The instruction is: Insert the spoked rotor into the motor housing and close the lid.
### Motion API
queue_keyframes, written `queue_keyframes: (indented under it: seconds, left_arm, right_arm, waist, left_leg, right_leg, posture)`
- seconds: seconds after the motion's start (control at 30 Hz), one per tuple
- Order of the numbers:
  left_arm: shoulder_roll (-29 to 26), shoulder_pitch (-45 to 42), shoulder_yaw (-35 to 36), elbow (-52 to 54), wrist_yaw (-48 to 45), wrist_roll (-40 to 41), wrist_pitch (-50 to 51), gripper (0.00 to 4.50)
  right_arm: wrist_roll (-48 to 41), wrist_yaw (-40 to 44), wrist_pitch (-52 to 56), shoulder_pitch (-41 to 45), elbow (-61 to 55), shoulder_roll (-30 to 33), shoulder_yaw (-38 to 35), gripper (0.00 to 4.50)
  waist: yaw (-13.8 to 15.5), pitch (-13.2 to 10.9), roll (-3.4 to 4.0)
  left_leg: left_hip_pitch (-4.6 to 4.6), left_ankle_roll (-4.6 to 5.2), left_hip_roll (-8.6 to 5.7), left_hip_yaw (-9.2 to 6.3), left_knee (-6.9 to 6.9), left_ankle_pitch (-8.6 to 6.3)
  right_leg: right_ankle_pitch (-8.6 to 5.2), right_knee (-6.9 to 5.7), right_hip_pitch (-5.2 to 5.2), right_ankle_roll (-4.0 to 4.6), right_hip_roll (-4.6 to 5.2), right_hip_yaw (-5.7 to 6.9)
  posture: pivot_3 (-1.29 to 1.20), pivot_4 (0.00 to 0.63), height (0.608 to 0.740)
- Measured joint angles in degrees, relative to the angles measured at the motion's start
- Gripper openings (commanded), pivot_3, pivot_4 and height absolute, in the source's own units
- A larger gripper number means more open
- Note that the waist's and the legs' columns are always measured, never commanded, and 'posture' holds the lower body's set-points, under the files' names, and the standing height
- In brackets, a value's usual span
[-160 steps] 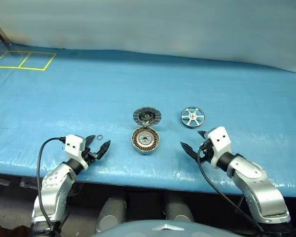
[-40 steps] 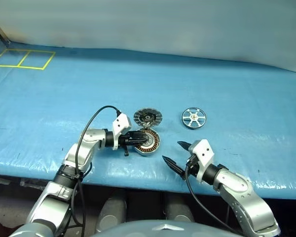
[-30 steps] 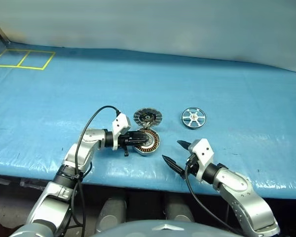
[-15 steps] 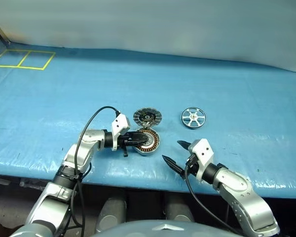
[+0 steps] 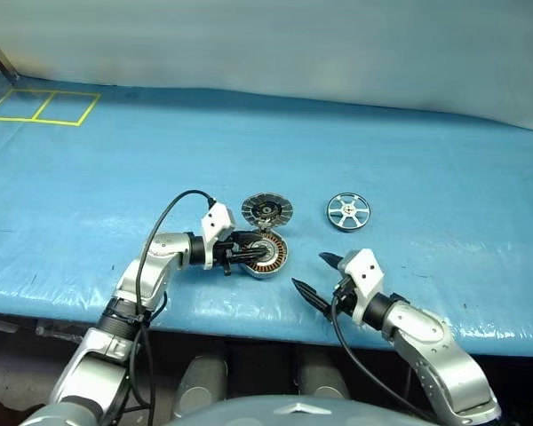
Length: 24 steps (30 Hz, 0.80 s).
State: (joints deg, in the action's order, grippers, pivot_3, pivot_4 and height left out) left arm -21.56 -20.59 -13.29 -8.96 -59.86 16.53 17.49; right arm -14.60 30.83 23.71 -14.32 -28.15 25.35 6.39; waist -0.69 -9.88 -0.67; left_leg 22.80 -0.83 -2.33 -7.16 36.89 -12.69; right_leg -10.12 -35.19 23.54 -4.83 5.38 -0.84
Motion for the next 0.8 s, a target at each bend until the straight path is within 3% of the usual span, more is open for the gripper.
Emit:
queue_keyframes:
  seconds: [0.07,0.13,0.3,0.8]
  left_arm:
    - [0.1,0.0,0.4,0.0,-0.1,0.4,0.4,2.00]
    - [0.1,0.0,0.5,0.0,-0.1,0.4,0.6,1.62]
    - [0.5,0.0,0.5,0.0,0.0,0.5,0.7,0.04]
    - [0.5,-0.1,-0.1,0.0,1.1,-1.4,1.0,0.01]
  right_arm:
    - [0.0,0.0,0.0,0.0,0.0,-0.1,0.0,4.50]
    - [0.1,0.0,0.0,0.0,0.0,-0.1,0.0,4.50]
    - [0.3,0.0,0.0,0.0,0.1,-0.3,0.0,4.50]
    - [0.9,0.0,-0.1,-0.1,0.2,-0.6,0.0,4.50]
  waist:
    - [0.0,0.0,0.00]
    - [0.0,0.0,0.00]
    - [0.0,0.0,0.00]
    - [0.0,0.0,0.00]
  left_leg:
    - [0.00,0.00,0.00,0.00,0.00,0.00]
    - [0.00,0.00,0.00,0.00,0.01,0.00]
    - [0.00,0.00,0.00,0.00,0.01,0.00]
    - [0.00,0.00,0.00,0.00,0.01,0.00]
  right_leg:
    - [0.00,0.00,0.00,0.00,0.00,0.00]
    - [0.00,0.00,0.00,0.00,0.00,0.00]
    - [0.00,0.00,-0.01,0.00,0.00,0.00]
    - [0.00,0.00,0.00,0.00,0.00,0.00]
  posture:
    - [0.00,0.150,0.740]
    - [0.00,0.150,0.740]
    - [0.00,0.150,0.740]
    - [0.00,0.150,0.740]
